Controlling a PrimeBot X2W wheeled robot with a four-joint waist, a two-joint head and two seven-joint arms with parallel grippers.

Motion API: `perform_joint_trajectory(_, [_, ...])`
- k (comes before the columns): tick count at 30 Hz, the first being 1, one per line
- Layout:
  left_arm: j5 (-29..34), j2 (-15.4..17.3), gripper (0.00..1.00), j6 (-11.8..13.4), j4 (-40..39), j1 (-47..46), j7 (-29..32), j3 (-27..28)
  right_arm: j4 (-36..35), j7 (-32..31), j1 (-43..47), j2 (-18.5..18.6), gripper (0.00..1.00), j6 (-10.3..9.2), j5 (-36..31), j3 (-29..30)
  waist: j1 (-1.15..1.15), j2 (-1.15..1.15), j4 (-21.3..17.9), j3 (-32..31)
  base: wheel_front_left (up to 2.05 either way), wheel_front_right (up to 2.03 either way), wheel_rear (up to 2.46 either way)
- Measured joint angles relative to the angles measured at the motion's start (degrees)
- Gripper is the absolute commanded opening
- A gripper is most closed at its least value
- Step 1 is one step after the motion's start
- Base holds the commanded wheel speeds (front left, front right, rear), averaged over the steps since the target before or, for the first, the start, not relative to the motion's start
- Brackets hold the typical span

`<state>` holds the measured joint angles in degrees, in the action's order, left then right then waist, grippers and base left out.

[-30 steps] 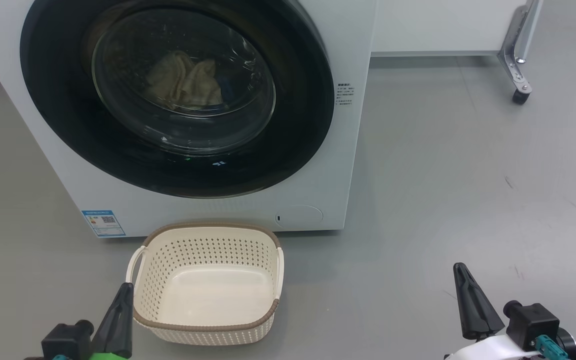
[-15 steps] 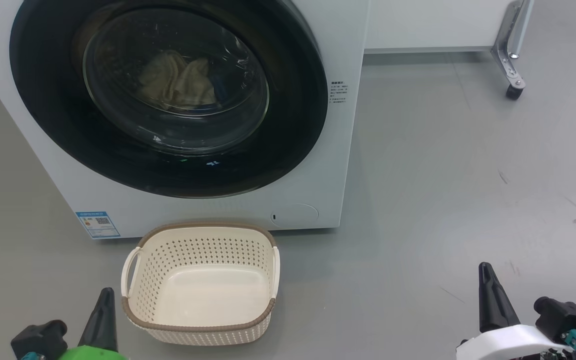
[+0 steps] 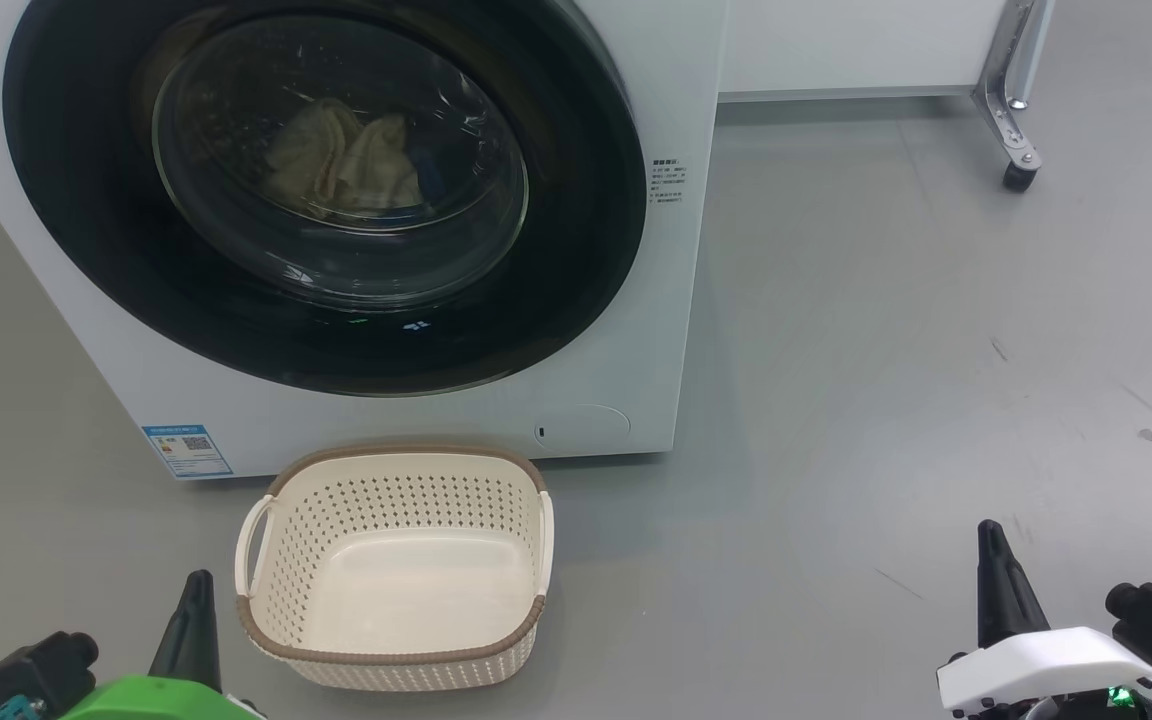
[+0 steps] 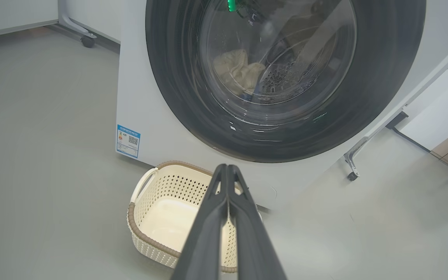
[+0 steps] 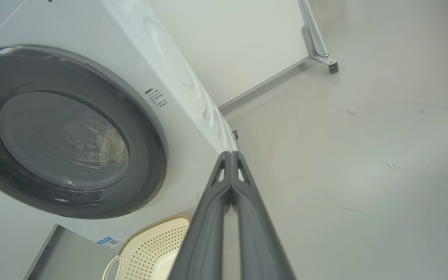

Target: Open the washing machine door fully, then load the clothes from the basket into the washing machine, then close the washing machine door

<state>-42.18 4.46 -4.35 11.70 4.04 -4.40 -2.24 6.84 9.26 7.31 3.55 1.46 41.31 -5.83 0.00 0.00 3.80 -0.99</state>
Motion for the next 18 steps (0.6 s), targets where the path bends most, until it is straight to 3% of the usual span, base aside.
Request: perform_joint_trajectory(18, [-13.36,-0.49,0.00,-0.57,0.94,-1.94,3.18,2.00,2.01,-3.28,-2.30,0.31,0.00,1.25,14.74,2.29,0.00,0.00,-1.01,0.32,0.00,0.00,0.00])
